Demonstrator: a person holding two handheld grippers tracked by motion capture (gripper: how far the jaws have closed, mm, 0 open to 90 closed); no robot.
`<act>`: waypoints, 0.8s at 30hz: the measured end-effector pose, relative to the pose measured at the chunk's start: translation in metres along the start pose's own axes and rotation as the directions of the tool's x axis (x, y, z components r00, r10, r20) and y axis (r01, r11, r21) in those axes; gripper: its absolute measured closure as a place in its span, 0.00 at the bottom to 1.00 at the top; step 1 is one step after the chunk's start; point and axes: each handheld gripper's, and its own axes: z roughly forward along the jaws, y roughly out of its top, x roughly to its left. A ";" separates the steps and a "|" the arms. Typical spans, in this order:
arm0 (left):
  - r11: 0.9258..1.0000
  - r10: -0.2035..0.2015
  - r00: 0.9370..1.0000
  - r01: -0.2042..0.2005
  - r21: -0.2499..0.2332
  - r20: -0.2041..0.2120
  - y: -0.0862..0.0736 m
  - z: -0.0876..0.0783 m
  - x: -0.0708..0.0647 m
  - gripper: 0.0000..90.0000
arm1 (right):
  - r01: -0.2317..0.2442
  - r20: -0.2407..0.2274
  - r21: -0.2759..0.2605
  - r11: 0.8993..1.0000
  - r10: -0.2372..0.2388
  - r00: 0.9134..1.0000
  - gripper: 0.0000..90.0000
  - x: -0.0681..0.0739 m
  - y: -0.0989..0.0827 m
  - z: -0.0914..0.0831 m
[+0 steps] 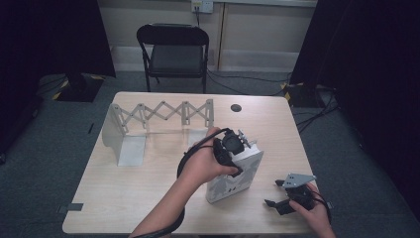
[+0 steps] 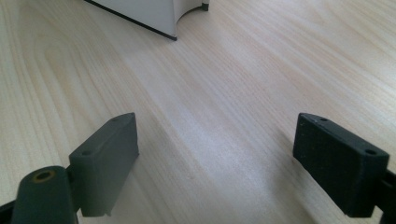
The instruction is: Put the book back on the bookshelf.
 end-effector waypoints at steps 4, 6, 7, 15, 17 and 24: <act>1.000 0.008 1.000 -0.008 0.000 0.004 0.008 0.003 0.000 0.51 | -0.010 -0.003 -0.003 1.000 0.010 1.000 0.15 0.000 -0.001 0.000; 1.000 0.010 1.000 -0.010 -0.002 0.007 0.011 0.006 0.000 0.49 | -0.017 -0.004 -0.003 1.000 0.017 1.000 0.15 -0.001 -0.001 0.001; 0.999 0.028 1.000 -0.028 0.017 0.002 0.015 0.012 0.000 0.49 | -0.017 -0.005 -0.006 1.000 0.017 1.000 0.15 -0.001 -0.001 0.001; 0.998 0.009 1.000 -0.009 0.070 0.002 0.019 0.015 -0.002 0.56 | -0.019 -0.005 -0.020 1.000 0.019 1.000 0.14 -0.001 -0.002 0.002; 0.997 0.001 1.000 0.000 0.080 -0.007 0.020 0.015 -0.004 0.57 | -0.022 -0.006 -0.026 0.999 0.022 1.000 0.14 -0.001 -0.003 0.002; 0.997 -0.035 0.999 0.036 0.072 -0.012 0.016 0.009 -0.003 0.58 | -0.029 -0.004 -0.046 0.998 0.029 1.000 0.14 0.000 -0.006 0.002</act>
